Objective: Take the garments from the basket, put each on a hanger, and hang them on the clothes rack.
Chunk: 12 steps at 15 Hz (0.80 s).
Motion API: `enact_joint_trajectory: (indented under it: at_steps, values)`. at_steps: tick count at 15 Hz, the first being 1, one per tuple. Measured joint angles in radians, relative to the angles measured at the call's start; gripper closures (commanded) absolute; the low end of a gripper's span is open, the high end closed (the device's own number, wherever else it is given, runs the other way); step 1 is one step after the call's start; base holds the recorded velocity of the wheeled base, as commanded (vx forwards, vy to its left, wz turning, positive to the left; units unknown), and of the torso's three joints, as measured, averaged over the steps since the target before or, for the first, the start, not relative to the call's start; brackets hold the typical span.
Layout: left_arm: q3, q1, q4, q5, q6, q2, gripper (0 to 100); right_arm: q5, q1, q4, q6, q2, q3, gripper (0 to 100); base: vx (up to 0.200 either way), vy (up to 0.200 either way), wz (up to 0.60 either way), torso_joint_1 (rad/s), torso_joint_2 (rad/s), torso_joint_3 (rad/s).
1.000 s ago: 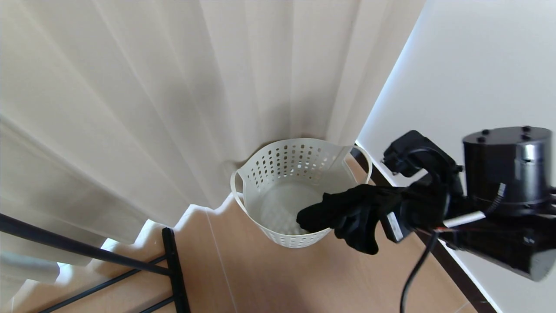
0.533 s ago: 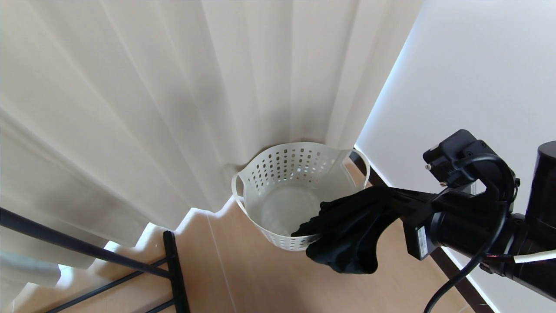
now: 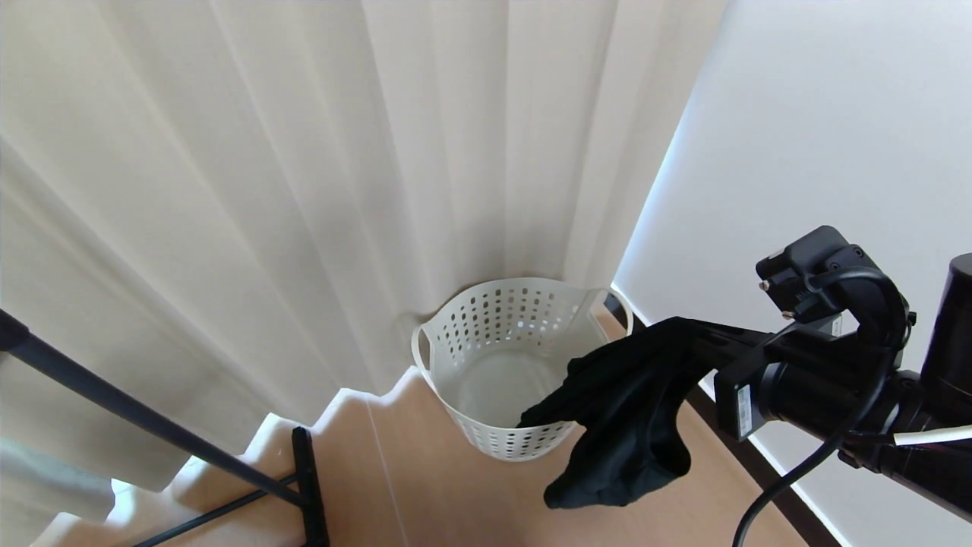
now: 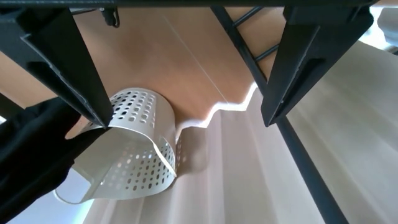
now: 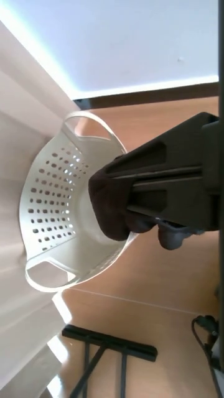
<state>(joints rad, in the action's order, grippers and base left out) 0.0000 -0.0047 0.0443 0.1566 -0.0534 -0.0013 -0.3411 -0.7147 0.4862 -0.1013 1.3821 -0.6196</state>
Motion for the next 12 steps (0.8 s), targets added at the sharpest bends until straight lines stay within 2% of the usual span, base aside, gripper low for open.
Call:
enact_joint_trajectory:
  at_steps: [6, 12]
  values:
    - [0.000, 0.000, 0.001, 0.000, 0.000, 0.000, 0, 0.000, 0.020, 0.002, -0.001, -0.003, 0.004, 100, 0.000, 0.000, 0.00, 0.085, -0.44, -0.137]
    - [0.000, 0.000, 0.001, 0.000, 0.000, 0.000, 0, -0.001, 0.020, 0.002, -0.009, -0.025, 0.004, 100, 0.000, 0.000, 0.00, 0.145, -0.49, -0.133]
